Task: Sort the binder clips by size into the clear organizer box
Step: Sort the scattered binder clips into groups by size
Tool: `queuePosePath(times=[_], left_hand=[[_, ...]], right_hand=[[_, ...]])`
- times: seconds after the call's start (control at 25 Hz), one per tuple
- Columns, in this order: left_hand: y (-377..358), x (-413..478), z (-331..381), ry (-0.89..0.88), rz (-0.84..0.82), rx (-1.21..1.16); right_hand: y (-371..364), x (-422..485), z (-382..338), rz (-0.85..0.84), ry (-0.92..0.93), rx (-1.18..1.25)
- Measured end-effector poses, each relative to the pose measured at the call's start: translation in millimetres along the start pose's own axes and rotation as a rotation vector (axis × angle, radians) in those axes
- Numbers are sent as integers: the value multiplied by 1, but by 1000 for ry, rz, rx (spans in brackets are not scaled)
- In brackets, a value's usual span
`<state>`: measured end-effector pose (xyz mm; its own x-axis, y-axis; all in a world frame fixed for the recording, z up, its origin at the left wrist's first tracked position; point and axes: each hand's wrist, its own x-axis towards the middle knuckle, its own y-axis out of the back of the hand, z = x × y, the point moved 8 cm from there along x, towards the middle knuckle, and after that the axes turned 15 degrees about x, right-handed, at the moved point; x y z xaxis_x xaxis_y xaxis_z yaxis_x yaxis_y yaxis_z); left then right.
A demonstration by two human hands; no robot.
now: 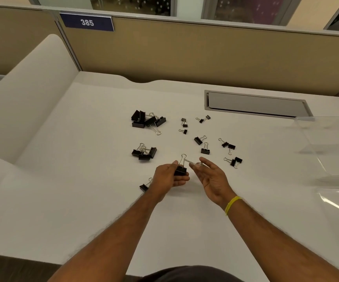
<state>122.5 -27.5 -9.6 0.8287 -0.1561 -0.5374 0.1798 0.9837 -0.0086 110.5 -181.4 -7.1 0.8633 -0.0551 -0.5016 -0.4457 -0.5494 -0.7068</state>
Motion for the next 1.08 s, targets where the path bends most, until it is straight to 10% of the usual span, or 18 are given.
queuePosePath(times=[0.56,1.08], left_hand=[[130,31,56,-156,454,664],[178,69,52,-98,446,955]], right_hand=[[-88,47,30,-185,305,-1139],[-139,87,78,-328,382,-1635]])
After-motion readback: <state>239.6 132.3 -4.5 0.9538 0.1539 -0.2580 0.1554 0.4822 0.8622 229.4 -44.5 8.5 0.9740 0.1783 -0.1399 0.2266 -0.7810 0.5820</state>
